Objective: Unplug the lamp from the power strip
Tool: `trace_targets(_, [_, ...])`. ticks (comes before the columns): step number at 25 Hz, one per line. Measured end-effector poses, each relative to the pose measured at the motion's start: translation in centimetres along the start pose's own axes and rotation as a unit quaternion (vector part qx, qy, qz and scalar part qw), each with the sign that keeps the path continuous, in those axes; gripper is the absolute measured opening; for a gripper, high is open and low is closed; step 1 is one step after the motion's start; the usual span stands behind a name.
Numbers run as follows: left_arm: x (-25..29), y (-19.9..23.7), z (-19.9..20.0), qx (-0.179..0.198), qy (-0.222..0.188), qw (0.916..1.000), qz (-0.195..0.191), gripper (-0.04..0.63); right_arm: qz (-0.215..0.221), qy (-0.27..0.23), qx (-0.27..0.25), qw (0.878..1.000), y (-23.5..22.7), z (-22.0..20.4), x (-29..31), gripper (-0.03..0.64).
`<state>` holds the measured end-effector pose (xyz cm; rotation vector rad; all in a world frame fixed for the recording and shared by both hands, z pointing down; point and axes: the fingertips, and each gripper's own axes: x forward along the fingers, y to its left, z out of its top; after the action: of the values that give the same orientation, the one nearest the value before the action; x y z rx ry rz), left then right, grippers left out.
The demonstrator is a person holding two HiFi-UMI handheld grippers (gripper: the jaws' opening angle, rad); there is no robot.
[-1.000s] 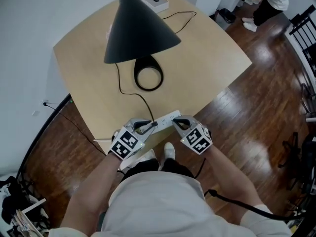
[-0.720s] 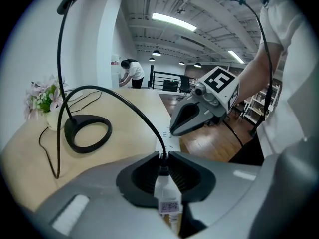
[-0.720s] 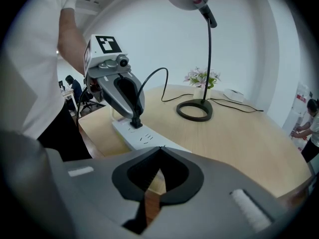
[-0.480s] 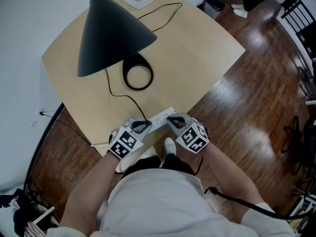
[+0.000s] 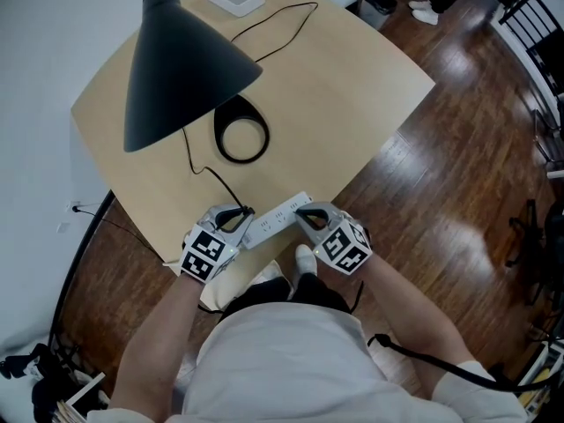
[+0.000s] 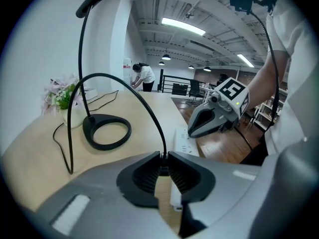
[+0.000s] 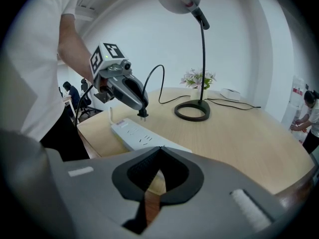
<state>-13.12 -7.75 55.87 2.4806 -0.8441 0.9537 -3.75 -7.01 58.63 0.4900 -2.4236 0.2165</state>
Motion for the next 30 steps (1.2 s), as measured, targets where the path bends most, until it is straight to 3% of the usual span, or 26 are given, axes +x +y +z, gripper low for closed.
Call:
trace_targets(11, [1.4, 2.8, -2.0, -0.03, 0.009, 0.9993, 0.02, 0.057, -0.008, -0.002, 0.006, 1.0, -0.2, 0.0, 0.0, 0.006])
trace_targets(30, [0.5, 2.3, -1.0, -0.045, 0.002, 0.9973, 0.058, 0.075, 0.019, -0.006, -0.001, 1.0, 0.0, -0.1, -0.3, 0.006])
